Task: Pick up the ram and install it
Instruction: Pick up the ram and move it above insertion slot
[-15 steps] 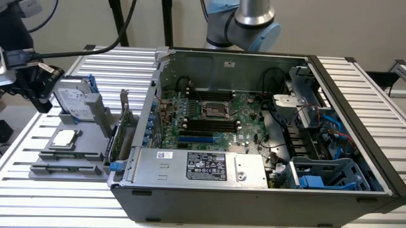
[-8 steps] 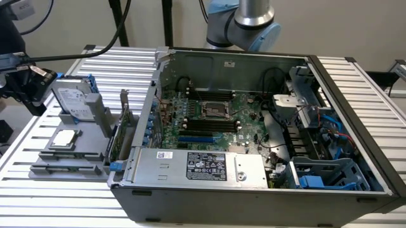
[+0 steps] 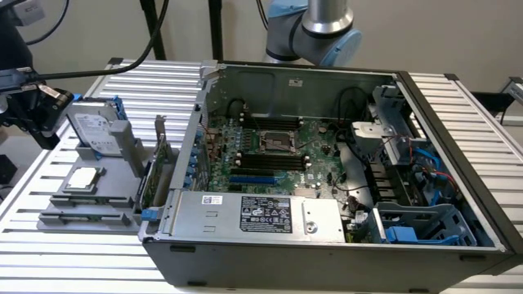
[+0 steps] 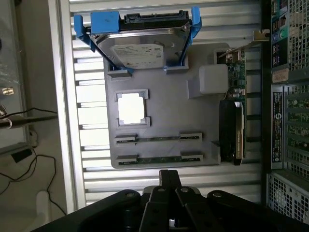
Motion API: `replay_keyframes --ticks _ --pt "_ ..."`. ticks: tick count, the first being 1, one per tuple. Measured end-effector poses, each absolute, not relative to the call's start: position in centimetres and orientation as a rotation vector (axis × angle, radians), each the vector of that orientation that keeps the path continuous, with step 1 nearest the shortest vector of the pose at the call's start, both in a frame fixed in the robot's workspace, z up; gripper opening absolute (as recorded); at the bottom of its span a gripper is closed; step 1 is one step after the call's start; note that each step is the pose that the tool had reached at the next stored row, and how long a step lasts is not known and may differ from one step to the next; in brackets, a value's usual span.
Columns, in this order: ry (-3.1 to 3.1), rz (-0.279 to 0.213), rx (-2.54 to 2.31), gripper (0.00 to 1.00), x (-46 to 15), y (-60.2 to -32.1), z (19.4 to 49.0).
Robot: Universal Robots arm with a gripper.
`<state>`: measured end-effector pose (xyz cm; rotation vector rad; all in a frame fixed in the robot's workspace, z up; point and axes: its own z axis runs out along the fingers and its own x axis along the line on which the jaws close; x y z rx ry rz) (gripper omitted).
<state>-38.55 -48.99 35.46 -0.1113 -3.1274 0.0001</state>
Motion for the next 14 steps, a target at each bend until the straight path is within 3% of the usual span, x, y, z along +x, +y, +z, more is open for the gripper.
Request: replay_keyframes --ticks 14 --pt "-3.132 0.001 0.087 0.11 -38.85 -48.99 35.3"
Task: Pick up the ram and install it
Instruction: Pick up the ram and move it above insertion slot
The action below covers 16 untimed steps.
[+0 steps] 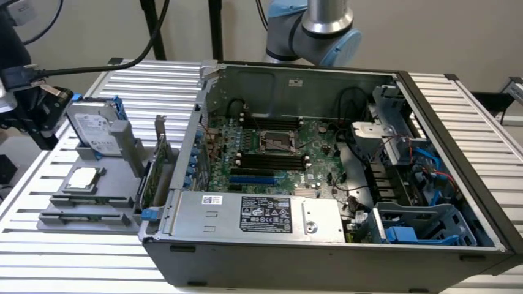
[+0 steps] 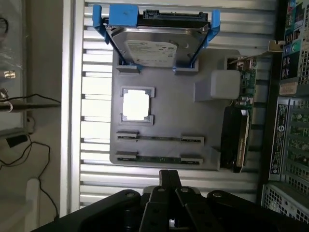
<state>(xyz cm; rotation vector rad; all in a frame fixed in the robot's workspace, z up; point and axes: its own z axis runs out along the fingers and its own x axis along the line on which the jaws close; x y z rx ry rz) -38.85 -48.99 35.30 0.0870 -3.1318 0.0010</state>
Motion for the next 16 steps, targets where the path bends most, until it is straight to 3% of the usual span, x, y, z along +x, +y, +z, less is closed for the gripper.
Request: replay_keyframes --ticks 16 --pt "-3.086 0.003 0.539 0.11 -38.85 -48.99 34.88"
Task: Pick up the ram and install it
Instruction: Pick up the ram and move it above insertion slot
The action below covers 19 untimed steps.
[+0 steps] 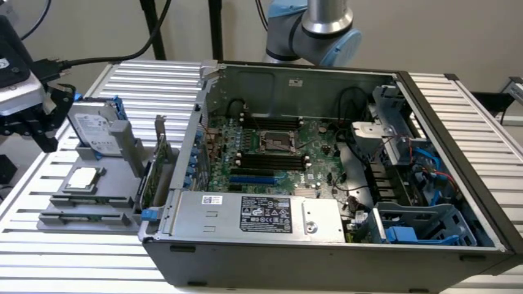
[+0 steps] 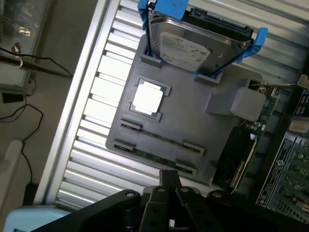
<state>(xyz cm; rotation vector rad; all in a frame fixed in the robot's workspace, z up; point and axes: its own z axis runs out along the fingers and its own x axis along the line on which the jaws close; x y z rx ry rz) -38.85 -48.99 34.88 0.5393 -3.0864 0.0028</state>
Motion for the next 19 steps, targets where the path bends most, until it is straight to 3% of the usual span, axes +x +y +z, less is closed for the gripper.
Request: replay_keyframes --ticks 19 --pt "-2.948 0.005 1.063 0.11 -38.85 -48.99 34.44"
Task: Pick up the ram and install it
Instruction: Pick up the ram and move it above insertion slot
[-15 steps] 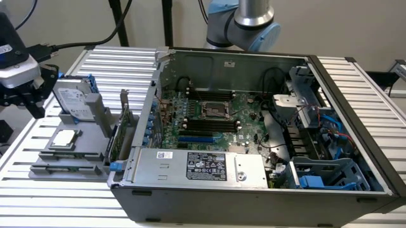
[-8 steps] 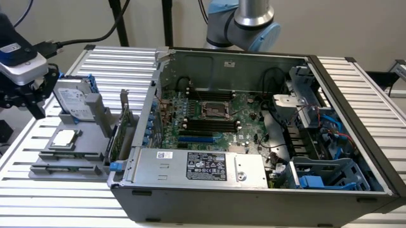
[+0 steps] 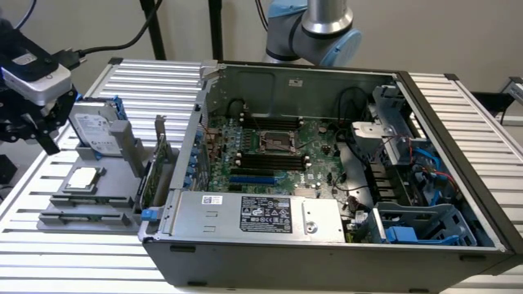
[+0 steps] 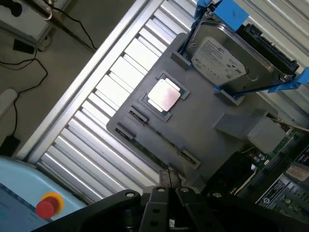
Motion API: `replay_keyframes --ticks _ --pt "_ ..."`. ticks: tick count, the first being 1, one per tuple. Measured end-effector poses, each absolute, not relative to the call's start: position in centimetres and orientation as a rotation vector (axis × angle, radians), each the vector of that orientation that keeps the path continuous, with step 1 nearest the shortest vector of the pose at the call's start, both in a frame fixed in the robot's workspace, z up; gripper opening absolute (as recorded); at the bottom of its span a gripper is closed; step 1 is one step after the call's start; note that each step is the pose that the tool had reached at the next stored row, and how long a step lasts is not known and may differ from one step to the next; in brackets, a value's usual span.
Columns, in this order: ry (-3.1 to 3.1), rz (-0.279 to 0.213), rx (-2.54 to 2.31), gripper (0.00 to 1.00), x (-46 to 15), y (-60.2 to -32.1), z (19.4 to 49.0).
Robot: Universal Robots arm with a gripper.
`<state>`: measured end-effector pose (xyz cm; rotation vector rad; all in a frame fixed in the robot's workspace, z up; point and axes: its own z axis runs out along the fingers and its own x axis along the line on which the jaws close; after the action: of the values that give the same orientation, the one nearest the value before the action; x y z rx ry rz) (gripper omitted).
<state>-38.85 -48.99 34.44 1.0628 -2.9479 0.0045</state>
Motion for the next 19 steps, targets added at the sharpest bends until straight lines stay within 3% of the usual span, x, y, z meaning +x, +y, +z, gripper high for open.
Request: replay_keyframes --ticks 19 --pt "-2.721 0.006 1.555 0.11 -38.85 -48.99 34.03"
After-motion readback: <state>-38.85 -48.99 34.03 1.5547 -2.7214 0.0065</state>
